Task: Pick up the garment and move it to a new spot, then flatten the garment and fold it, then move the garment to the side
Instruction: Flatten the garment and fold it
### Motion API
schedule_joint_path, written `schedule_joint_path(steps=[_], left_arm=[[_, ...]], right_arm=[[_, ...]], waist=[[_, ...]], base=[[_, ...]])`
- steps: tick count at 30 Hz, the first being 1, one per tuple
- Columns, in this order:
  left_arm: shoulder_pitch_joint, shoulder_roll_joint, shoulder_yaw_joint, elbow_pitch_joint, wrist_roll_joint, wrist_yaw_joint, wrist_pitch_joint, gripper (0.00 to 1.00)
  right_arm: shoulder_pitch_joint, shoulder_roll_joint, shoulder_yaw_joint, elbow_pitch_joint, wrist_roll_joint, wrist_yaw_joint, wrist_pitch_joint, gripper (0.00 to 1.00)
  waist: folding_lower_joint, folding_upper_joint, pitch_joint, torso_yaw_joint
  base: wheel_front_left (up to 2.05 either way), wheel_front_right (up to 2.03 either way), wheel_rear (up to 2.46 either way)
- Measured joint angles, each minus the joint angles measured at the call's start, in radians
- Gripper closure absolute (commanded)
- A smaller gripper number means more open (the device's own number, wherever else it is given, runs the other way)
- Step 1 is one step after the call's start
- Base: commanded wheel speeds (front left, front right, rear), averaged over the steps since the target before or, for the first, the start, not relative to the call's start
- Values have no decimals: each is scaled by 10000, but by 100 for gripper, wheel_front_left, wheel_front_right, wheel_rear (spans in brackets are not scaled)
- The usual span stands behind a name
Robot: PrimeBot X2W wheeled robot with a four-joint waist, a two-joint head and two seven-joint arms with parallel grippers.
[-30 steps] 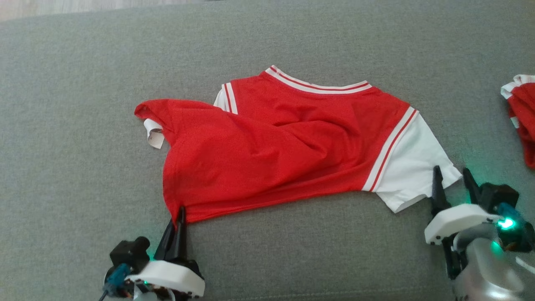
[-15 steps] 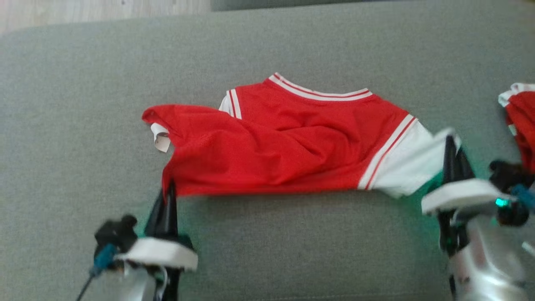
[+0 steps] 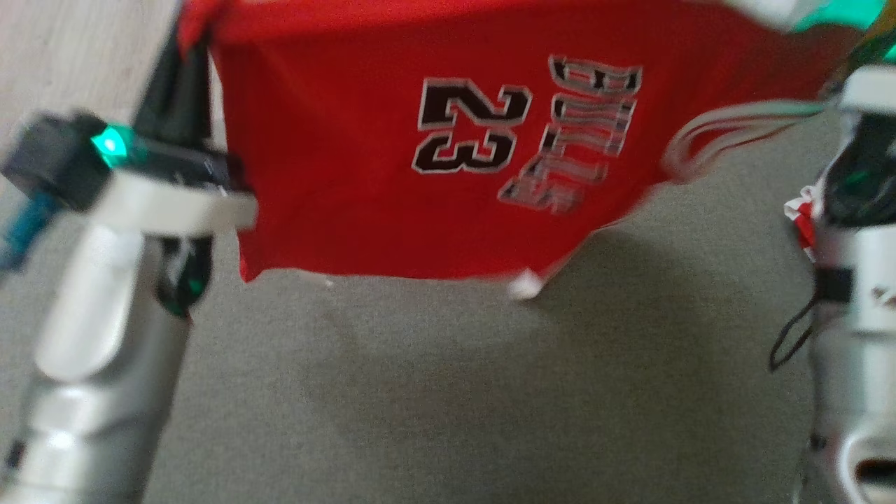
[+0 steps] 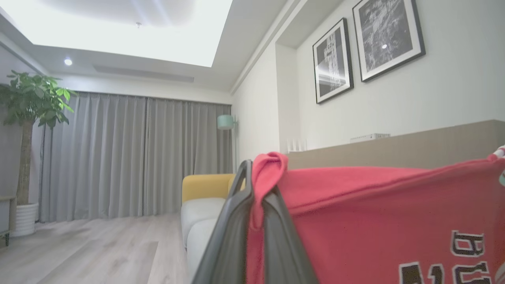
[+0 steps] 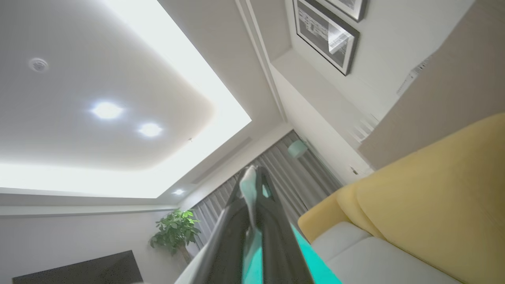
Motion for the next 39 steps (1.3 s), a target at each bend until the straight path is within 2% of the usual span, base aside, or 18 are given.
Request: schedule_joint_path(steps=[3, 6, 12, 17, 23, 27, 30, 35, 39], left_arm=[[-882, 288, -86, -176, -506, 0, 207, 100], [-1539, 456, -176, -389, -499, 0, 512, 100], [-2054, 525, -270, -226, -466, 59, 1011, 100], [-2732, 362, -337, 474, -384, 199, 953, 100], [-4970, -207, -144, 1942, 88, 696, 151, 100], [-6483, -355, 182, 2654, 485, 732, -12, 100], [-7093, -431, 732, 2476, 686, 807, -12, 100], [-6721, -746, 1509, 2397, 936, 650, -42, 100], [-5165, -1206, 2056, 2961, 928, 456, -40, 100]], right_arm=[[-686, -290, 23, -518, 142, 0, 253, 100], [-1313, -353, -128, -742, 17, 0, 600, 100], [-2280, -341, -257, -359, -984, 0, 1198, 100], [-3352, -284, -286, 612, -1848, 0, 1062, 100], [-5891, -497, -677, 2132, -2813, 0, 238, 100], [-7618, -571, -834, 2619, -3204, 0, -15, 100], [-8409, -556, -1024, 2573, -3373, 0, -23, 100], [-8116, -554, -1143, 2326, -3421, 0, -50, 100], [-6595, -456, -982, 1910, -2911, 0, -46, 100]], waist=[[-1, 0, -187, 4], [-1, 0, -141, 76], [0, 0, 467, 176], [2, 0, 1407, 239], [5, 0, 2727, 375], [4, 0, 3471, 442], [4, 0, 3942, 447], [3, 0, 4503, 379], [4, -1, 4829, 195]], base=[[0, 0, 0], [0, 0, 0], [0, 0, 0], [0, 0, 0], [0, 0, 0], [0, 0, 0], [0, 0, 0], [0, 0, 0], [0, 0, 0]])
